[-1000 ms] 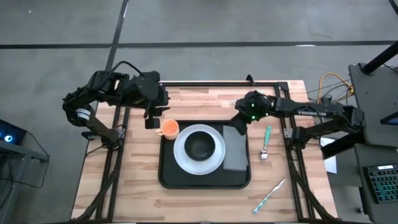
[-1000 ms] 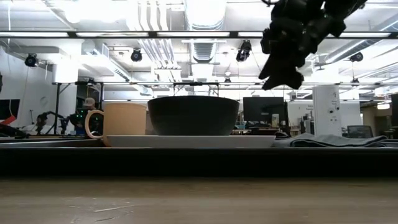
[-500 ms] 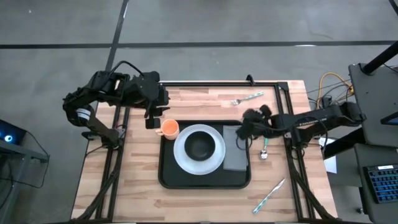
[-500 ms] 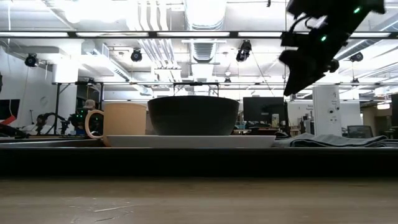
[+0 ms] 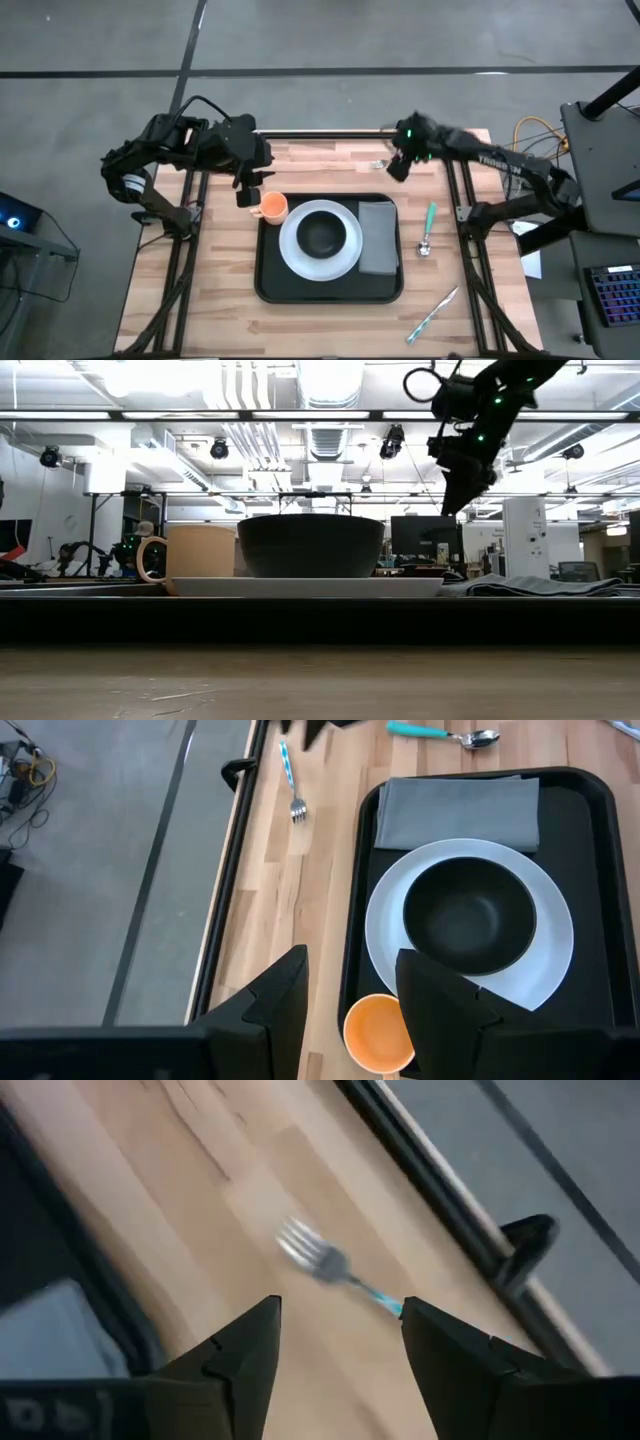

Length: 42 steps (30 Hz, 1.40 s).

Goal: Set up tray
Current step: Put the blue fork on top of the gray napkin on the black serving tray

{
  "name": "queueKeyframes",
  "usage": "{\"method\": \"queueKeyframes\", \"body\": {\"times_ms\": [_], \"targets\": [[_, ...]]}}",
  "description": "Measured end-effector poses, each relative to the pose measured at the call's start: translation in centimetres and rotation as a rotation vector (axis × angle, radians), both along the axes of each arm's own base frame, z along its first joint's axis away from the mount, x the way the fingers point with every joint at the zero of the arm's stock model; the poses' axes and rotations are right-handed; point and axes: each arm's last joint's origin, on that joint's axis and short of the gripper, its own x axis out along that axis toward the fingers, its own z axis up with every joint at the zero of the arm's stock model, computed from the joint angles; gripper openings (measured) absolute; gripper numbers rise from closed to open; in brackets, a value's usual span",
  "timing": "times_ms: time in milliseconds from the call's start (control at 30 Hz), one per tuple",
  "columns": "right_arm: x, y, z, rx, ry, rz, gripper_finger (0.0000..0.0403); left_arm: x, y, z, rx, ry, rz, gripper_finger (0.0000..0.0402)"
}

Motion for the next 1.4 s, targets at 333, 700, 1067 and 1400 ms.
{"method": "queueKeyframes", "body": {"times_ms": [333, 700, 1067, 1400], "targets": [[2.5, -6.3, 1.2, 0.093, 0.424, 0.359, 0.0196, 0.0, 0.0, 0.0, 0.0, 0.001, 0.0, 0.0134], [3.6, -11.6, -3.8, 0.336, 0.761, 0.458, 0.0183, -0.1, 0.0, -0.1, -0.004, 0.013, 0.005, 0.0134], [4.8, -13.0, -7.7, 0.328, 0.767, 0.502, 0.0169, -0.1, 0.0, -0.1, -0.01, 0.01, 0.012, 0.0134], [4.7, -12.6, -9.7, 0.332, 0.736, 0.509, 0.0163, -0.1, 0.0, -0.1, -0.017, 0.007, 0.018, 0.0134]]}}
